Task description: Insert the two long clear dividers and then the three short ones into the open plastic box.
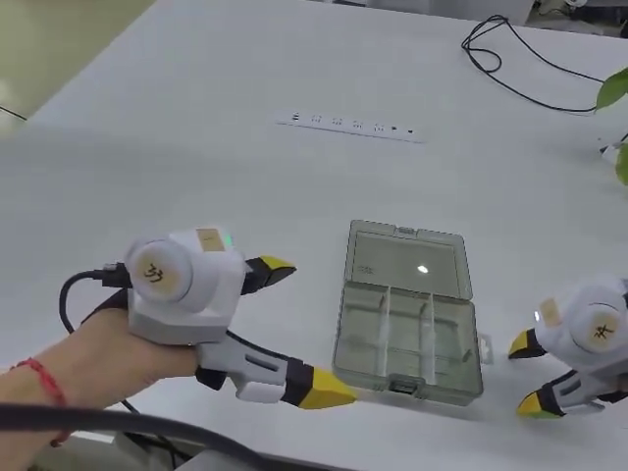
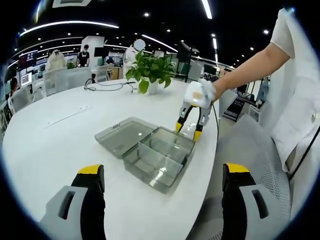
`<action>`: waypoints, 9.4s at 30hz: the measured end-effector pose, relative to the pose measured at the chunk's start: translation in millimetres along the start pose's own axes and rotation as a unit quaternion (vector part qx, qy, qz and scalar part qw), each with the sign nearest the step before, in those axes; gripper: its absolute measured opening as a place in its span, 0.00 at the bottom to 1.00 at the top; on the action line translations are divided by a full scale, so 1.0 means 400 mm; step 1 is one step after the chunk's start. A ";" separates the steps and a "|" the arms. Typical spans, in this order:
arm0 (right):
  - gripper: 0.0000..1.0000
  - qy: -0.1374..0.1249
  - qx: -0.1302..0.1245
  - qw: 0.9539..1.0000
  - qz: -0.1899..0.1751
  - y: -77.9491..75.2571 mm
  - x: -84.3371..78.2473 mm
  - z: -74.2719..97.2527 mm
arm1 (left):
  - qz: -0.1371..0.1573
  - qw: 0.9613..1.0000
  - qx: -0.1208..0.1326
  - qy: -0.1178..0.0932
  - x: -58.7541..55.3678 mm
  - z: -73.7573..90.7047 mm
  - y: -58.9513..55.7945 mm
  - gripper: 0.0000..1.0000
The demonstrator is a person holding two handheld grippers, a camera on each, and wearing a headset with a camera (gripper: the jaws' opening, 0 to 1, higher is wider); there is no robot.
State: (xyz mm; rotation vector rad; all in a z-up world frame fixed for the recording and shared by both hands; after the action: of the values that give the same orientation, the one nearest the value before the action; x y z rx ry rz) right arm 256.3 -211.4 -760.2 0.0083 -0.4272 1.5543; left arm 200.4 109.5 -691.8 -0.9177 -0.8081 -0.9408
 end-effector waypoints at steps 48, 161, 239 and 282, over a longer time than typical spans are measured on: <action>0.32 -0.056 -0.116 0.991 -0.040 -0.067 0.071 0.244 | -0.004 1.000 -0.003 -0.017 0.060 -0.001 0.006 1.00; 0.14 -0.198 0.112 0.972 -0.057 -0.044 0.343 0.394 | -0.044 0.975 -0.199 -0.086 0.141 -0.158 -0.113 0.00; 0.03 -0.200 0.096 0.973 -0.069 -0.062 0.352 0.340 | -0.047 0.992 -0.085 -0.080 0.075 -0.059 -0.057 0.55; 0.03 -0.200 0.032 0.974 -0.106 -0.104 0.378 0.176 | -0.049 0.997 -0.053 -0.020 -0.005 -0.035 -0.007 1.00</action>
State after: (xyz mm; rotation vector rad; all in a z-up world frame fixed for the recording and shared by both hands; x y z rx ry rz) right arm 271.8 -86.3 -643.4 0.4118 -0.6697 1.3528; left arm 199.4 96.5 -698.2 -0.9995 -0.8494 -1.0617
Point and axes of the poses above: the centre of the closed fingertips' face, and the gripper's own axes: z roughly backward along the fingers, y roughly to its left, x roughly out of its top, the point moved 10 cm from there along z, roughly backward along the fingers, and after that the axes turned 15 degrees about -x, right-handed, at the moved point
